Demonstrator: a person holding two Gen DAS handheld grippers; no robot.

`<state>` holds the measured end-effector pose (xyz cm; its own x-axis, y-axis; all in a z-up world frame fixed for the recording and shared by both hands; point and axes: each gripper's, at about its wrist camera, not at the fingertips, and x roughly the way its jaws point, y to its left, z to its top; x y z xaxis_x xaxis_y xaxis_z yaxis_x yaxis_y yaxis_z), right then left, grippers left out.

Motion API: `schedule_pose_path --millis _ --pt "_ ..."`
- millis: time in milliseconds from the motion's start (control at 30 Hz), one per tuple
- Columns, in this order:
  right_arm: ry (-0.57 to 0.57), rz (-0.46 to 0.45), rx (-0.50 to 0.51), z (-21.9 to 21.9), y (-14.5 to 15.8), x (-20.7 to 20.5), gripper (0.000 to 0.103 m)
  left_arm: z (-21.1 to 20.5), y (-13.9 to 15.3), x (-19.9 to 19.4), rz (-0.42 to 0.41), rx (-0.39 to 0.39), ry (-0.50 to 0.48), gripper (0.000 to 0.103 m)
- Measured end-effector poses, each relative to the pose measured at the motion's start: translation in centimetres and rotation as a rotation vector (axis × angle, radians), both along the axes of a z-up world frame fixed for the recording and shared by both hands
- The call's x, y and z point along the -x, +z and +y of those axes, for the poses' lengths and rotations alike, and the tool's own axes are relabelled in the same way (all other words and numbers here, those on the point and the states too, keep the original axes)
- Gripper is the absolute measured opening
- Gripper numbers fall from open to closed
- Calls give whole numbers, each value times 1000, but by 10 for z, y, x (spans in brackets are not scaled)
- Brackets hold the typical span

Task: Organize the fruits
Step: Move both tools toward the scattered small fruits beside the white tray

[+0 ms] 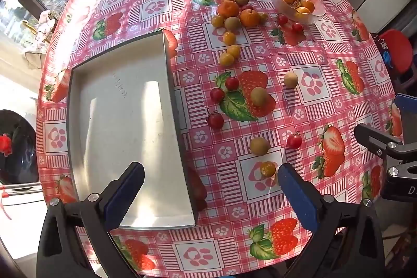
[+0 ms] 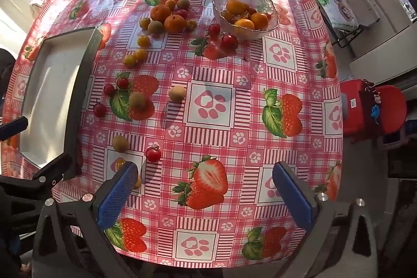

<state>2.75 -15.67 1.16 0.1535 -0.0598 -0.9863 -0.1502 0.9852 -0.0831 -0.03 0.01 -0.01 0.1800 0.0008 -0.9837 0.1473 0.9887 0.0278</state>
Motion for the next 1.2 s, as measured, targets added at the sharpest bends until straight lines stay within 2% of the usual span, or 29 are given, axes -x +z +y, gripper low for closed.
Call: schedule_pose_path --millis 300,567,733,1033,1133,1200 --pt "-7 7 13 0 -1 0 103 1 0 1 3 7 -10 103" --pt "-2 22 -13 -1 -5 3 103 -2 -3 4 2 13 -9 103" --pt "-17 69 -62 -4 -10 -2 103 2 -8 8 18 29 4 103" --pt "-82 94 -92 -25 -35 6 103 -2 -26 23 71 40 -16 103" --pt "-84 107 -143 -27 -44 8 103 -9 -31 25 53 43 -31 103" --pt "-85 122 -151 -26 -48 7 103 -14 -34 22 42 51 -33 99"
